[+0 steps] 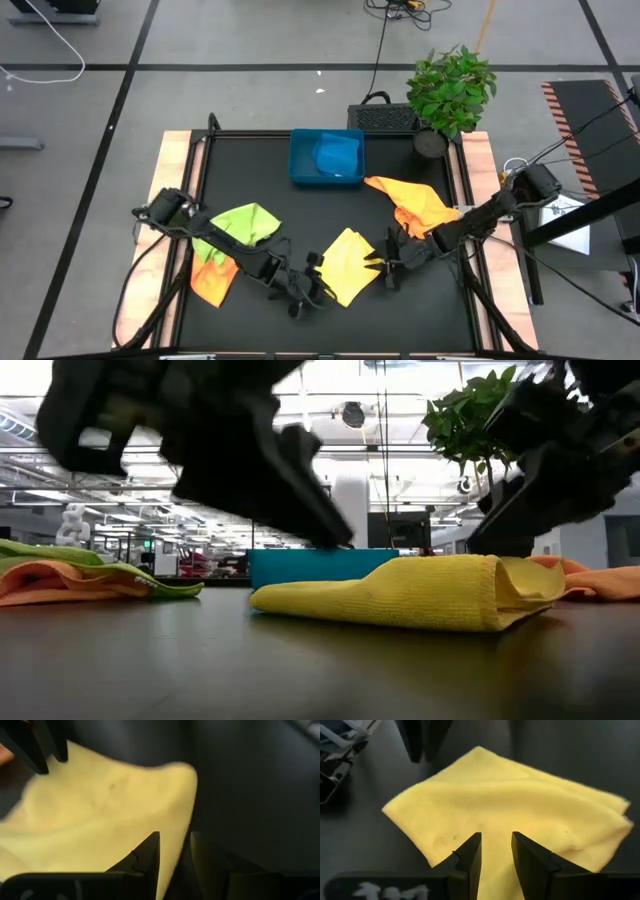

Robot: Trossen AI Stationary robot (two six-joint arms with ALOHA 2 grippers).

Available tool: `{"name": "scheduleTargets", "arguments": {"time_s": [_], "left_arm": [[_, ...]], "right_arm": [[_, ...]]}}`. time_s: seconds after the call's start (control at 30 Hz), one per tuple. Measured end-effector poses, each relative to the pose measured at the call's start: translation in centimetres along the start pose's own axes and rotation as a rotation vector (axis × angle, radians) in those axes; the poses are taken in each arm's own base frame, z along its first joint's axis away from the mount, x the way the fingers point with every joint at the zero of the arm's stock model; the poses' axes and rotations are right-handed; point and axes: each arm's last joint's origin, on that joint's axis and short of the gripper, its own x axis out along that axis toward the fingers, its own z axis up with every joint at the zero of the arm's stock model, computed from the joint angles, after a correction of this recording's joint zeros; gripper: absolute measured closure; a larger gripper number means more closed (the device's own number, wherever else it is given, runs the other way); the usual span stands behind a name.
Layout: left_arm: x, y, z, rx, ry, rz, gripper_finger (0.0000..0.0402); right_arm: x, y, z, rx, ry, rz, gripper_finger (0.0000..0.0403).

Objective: Fold microfiber towels
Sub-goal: Stack the yellow microfiber cloth on top of the blue microfiber cloth in the blue bin

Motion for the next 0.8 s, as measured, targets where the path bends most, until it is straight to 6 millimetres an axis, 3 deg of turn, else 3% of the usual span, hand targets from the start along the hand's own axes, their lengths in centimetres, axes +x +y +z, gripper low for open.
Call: {"name": "scheduleTargets", "arguments": {"time_s": [0.37, 0.57, 0.8], "left_arm": [[1.5, 1.9, -2.5, -0.077, 0.161, 0.068, 0.0289], [1.5, 2.4, -2.8, -0.082, 0.196, 0.075, 0.0289], [0.2, 2.0, -2.2, -0.012, 0.211, 0.216, 0.0289]], "right_arm": [[0.3, -2.7, -1.9, 0.117, 0.207, -0.210, 0.0305], [0.4, -2.6, -1.8, 0.140, 0.209, -0.182, 0.0305], [0.4, -1.6, -1.6, 0.148, 0.172, -0.096, 0.0305]]}}
